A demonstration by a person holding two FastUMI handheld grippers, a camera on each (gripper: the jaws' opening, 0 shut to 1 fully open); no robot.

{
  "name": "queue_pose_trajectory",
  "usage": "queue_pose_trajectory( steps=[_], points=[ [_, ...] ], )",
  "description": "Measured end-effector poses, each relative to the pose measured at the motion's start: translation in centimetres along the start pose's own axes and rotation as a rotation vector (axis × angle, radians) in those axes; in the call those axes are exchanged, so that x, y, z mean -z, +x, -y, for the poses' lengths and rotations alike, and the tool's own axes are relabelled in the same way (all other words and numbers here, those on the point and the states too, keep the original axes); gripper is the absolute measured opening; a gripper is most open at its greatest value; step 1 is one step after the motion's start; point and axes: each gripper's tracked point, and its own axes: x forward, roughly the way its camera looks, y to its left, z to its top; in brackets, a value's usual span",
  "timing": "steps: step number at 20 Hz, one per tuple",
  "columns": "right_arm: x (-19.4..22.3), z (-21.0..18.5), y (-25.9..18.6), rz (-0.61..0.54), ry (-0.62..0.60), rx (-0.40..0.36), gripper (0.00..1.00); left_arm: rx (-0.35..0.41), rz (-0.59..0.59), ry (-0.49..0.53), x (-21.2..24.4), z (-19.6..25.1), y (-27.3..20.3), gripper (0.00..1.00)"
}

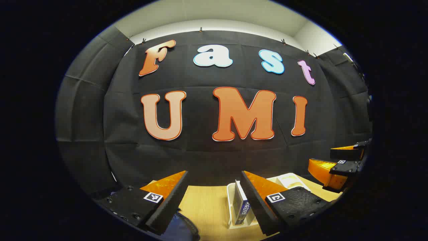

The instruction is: Open the schoolbag, grab two books from the bookshelf and put them into the schoolbag.

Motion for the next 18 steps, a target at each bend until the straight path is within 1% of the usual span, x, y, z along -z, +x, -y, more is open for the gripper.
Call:
queue_pose_trajectory(
  steps=[2,3,6,7,8,10,12,18],
  points=[
    [-0.1,0.2,-0.2,0.009,-0.007,0.006,0.95,0.005,0.006,0.013,0.1,0.4,0.2,0.96],
    [0.2,0.4,-0.1,-0.002,-0.006,0.009,0.95,0.004,-0.013,0.017,0.4,0.4,-0.2,0.96],
    [1.1,0.3,-0.4,-0.024,0.001,0.000,0.95,0.018,-0.019,0.008,1.1,0.9,-0.7,0.97],
    [1.3,0.5,-0.5,-0.032,-0.010,0.002,0.95,0.008,-0.024,0.017,1.2,0.8,-0.5,0.96],
    [1.2,0.7,-0.5,-0.031,-0.014,0.006,0.95,0.005,-0.023,0.017,1.2,0.6,-0.5,0.97],
    [0.9,0.7,-0.7,-0.022,0.000,0.011,0.95,0.023,-0.032,0.004,1.4,1.2,-0.9,0.96],
    [0.8,1.1,-0.7,-0.019,-0.001,0.014,0.95,0.028,-0.034,0.013,1.5,1.5,-0.6,0.97],
    [0.4,1.4,-0.7,-0.007,-0.006,0.030,0.95,0.042,-0.039,0.021,1.5,1.8,-0.2,0.96]
  ],
)
